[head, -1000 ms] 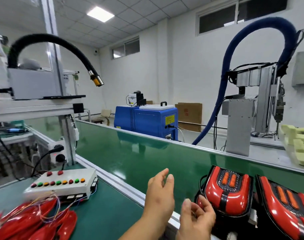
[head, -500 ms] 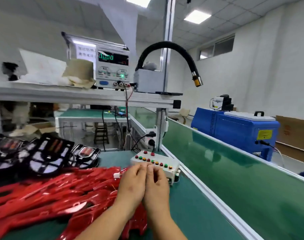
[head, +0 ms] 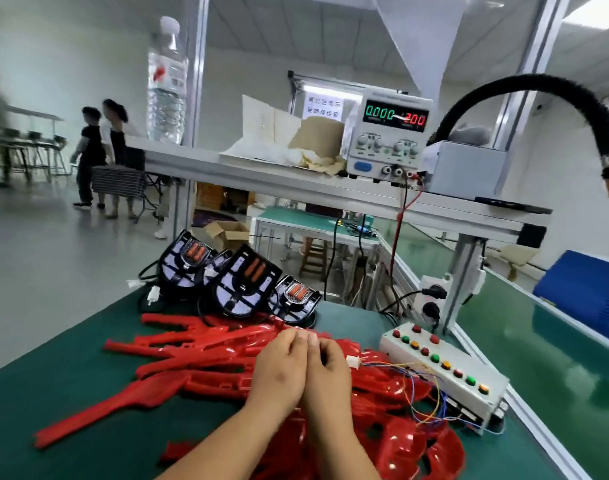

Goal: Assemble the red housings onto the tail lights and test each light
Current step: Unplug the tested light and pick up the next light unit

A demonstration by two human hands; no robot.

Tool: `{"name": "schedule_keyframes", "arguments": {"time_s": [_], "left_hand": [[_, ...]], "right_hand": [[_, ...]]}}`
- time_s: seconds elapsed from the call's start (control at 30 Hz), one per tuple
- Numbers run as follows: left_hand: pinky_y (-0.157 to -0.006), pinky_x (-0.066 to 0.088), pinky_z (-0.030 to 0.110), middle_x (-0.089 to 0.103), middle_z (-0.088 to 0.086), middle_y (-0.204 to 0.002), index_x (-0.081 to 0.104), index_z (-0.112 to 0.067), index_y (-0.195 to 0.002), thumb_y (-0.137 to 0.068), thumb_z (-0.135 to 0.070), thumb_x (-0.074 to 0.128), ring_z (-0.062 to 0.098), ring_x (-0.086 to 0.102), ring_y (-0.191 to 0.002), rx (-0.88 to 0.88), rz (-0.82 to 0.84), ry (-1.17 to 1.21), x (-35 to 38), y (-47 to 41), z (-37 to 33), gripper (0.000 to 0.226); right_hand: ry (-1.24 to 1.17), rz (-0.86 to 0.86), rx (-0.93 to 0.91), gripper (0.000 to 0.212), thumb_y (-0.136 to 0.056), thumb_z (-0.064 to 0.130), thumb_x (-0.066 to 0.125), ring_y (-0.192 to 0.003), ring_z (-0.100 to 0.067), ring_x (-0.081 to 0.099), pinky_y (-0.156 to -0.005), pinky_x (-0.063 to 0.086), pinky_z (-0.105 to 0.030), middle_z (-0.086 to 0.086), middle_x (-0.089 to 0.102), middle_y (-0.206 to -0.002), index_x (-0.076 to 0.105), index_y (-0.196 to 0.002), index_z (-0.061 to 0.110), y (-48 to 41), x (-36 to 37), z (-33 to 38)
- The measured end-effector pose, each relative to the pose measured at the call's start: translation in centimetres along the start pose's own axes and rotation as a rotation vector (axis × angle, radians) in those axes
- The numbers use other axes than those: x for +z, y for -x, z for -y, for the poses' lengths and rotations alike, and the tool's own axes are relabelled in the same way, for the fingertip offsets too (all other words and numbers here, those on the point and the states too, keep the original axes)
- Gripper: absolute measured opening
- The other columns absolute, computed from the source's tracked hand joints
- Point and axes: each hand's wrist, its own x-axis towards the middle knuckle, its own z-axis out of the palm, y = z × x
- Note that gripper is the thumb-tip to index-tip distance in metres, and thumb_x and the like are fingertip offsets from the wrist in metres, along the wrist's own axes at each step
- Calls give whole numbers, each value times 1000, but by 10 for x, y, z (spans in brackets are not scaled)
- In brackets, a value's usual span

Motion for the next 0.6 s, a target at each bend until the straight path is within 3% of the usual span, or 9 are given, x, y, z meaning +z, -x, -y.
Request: {"name": "schedule_keyframes", "arguments": {"time_s": [0.07, 0.2, 0.33, 0.5, 0.6], "left_hand": [[-71, 41, 7, 67, -8, -89, 65, -19, -89, -101, -16, 47, 8, 61, -88, -22, -27, 12, -4, -7, 0, 22], [-78, 41, 22, 65, -5, -87, 66, -13, -90, -100, -15, 47, 16, 60, -90, -57, -48, -31, -12, -19, 4, 22], [-78, 42, 24, 68, -1, -91, 66, -15, -90, -101, -16, 46, 16, 61, -90, -69, -44, -62, -23, -24, 15, 23], [-86, 48, 29, 70, -1, -94, 70, -10, -96, -100, -17, 47, 16, 64, -93, -115, -53, 7, -29, -28, 28, 24], [-83, 48, 28, 70, -2, -92, 69, -11, -92, -100, -17, 47, 17, 64, -92, -132, -26, -21, -31, -31, 38, 23]], "right_hand": [[9, 6, 5, 23, -98, 27, 53, -77, -20, 62, -76, 51, -38, -6, 68, -81, 61, -83, 12, -7, 8, 1], [-1, 10, 29, 22, -98, 24, 54, -79, -22, 61, -79, 50, -40, -9, 69, -85, 62, -83, 9, -17, 25, -2], [44, 35, 19, 22, -98, 20, 53, -75, -18, 58, -74, 47, -35, -6, 66, -80, 60, -81, 10, -18, 37, -5], [160, 78, -1, 22, -99, 16, 51, -72, -18, 51, -71, 46, -38, -19, 65, -85, 58, -86, -1, -21, 45, -8], [217, 85, -7, 22, -98, 16, 51, -71, -17, 50, -66, 41, -34, -15, 64, -81, 58, -84, 1, -20, 47, -12]]}}
